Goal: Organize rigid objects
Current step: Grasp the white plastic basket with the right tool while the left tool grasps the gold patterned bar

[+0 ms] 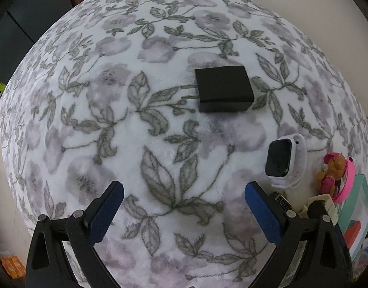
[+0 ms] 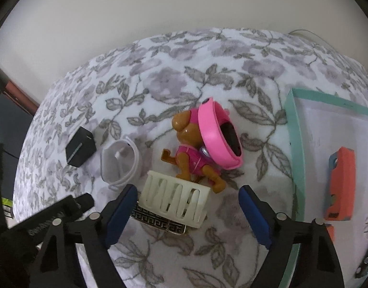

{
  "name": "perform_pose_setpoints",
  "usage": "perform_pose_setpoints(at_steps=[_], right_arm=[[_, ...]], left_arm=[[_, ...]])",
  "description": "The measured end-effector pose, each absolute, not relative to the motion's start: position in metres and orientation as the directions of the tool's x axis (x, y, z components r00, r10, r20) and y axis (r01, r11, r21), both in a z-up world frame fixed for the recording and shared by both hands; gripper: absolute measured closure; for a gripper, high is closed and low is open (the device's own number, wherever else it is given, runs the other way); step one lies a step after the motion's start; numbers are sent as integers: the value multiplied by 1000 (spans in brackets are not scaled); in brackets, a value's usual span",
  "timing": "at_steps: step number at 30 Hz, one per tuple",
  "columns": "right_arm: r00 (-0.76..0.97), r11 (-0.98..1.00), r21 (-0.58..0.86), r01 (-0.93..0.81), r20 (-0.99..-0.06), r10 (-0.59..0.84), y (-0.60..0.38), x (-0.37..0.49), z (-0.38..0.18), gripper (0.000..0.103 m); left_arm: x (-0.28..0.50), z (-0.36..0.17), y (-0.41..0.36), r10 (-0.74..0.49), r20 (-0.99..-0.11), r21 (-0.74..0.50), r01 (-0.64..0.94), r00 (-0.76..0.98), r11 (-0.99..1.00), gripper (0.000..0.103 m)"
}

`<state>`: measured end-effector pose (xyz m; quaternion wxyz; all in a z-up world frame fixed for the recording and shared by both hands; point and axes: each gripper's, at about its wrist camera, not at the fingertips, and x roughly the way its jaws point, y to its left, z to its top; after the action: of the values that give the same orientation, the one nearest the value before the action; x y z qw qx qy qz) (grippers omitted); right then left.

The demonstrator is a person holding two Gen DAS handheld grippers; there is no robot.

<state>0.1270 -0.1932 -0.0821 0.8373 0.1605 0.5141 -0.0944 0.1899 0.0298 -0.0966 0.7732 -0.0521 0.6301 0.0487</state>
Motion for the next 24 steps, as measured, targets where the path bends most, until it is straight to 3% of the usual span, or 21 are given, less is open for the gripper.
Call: perform_pose_setpoints(at_steps=[10,15,24], right_arm=[[478,906,242,347,-877,51,-202,124,-88,26],[495,902,261,344,-867,62,-204,122,-82,43],[489,890,297,348,-867,98,-214,116,-82,44]], left_arm=[[190,-97,27,14,-978,-9,-110,209,994,2],[187,-95,12,23,-976,5,-79,218,997,2],[182,-88,-18,12,-971,5,-30,240,1000,2]])
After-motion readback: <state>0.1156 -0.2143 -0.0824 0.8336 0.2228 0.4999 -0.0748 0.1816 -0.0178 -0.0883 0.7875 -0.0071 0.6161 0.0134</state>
